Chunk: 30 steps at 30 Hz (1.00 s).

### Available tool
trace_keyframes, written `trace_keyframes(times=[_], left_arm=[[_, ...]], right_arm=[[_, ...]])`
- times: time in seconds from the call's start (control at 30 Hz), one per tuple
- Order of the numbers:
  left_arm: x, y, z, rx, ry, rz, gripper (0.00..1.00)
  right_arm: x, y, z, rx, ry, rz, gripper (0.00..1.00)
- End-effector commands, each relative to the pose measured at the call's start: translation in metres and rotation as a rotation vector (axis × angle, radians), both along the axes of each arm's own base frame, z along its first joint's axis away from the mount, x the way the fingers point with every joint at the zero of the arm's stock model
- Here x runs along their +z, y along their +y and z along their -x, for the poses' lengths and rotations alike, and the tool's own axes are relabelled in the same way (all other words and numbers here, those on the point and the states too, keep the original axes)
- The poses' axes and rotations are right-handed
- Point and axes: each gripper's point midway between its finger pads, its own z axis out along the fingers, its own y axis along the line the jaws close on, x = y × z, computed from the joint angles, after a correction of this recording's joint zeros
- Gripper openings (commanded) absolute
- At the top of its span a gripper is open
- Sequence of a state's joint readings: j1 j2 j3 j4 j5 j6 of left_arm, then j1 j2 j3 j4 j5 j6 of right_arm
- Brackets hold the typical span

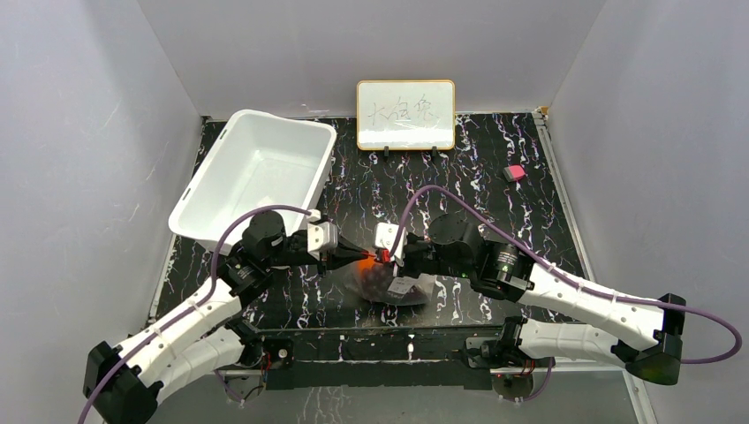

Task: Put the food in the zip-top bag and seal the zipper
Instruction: Zip the zipper food storage bag at the center of the board.

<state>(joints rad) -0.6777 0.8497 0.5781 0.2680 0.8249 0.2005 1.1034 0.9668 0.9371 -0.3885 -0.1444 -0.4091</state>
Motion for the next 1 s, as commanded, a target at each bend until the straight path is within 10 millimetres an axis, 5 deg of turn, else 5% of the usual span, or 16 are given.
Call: trace_keyframes(times=[0.0, 0.6, 0.97], left_arm=[[0.035, 0.013, -0.020, 0.166, -0.095, 0.062, 0.00], [0.058, 0.051, -0.069, 0.511, -0.187, -0.005, 0.00], [0.041, 0.067, -0.071, 0.582, -0.182, -0.065, 0.00]], right_arm=[[0.024, -0.008, -0.009, -0.054, -0.047, -0.037, 0.00], [0.012, -0.064, -0.018, -0.249, -0.038, 0.087, 0.00], [0.007, -0.113, -0.019, -0.369, -0.042, 0.240, 0.00]])
